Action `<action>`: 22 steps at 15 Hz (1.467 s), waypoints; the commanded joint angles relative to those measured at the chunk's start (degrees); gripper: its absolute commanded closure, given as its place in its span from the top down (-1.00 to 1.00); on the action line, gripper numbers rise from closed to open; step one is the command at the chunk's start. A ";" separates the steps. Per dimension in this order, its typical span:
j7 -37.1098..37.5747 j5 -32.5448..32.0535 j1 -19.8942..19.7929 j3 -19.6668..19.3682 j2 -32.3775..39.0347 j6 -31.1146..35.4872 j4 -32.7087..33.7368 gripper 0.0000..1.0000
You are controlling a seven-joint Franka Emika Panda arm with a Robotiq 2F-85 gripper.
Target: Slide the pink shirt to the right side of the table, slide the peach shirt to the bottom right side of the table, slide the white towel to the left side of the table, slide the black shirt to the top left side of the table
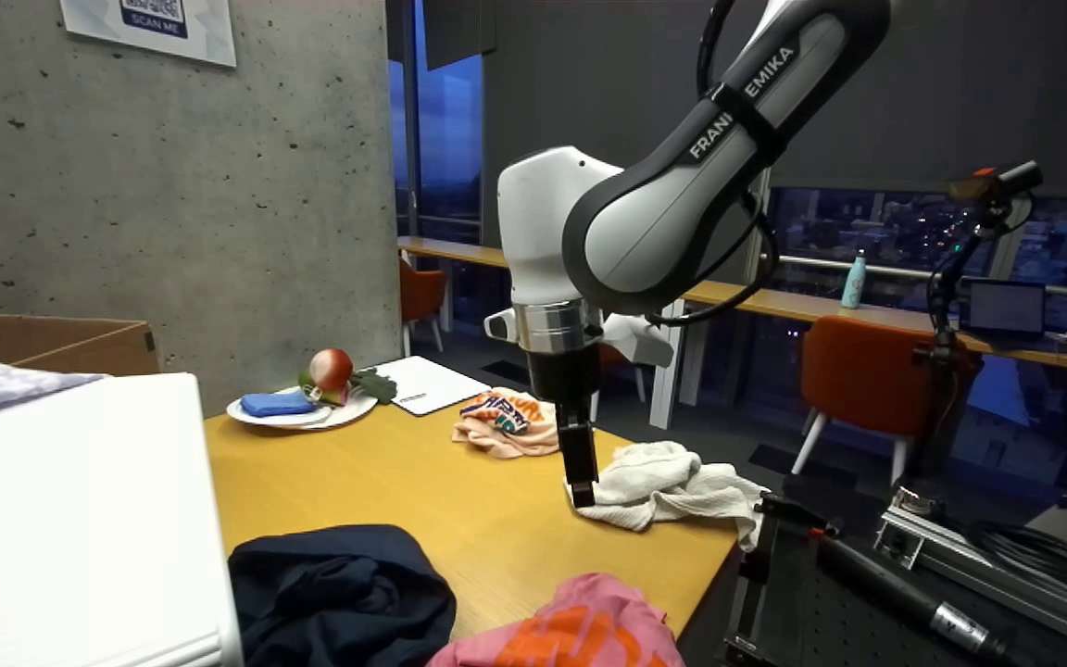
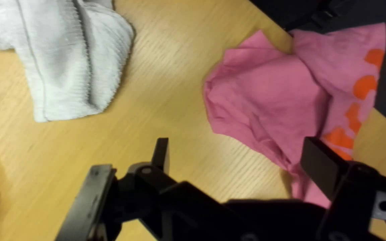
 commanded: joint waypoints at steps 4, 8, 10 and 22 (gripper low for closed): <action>-1.81 4.14 2.39 3.41 1.60 -0.43 -2.53 1.00; -1.21 3.29 3.43 2.98 6.51 -0.47 -1.34 1.00; -1.26 3.42 3.32 2.97 8.78 -0.15 -0.82 1.00; -0.15 3.76 6.13 4.85 22.75 2.30 13.92 1.00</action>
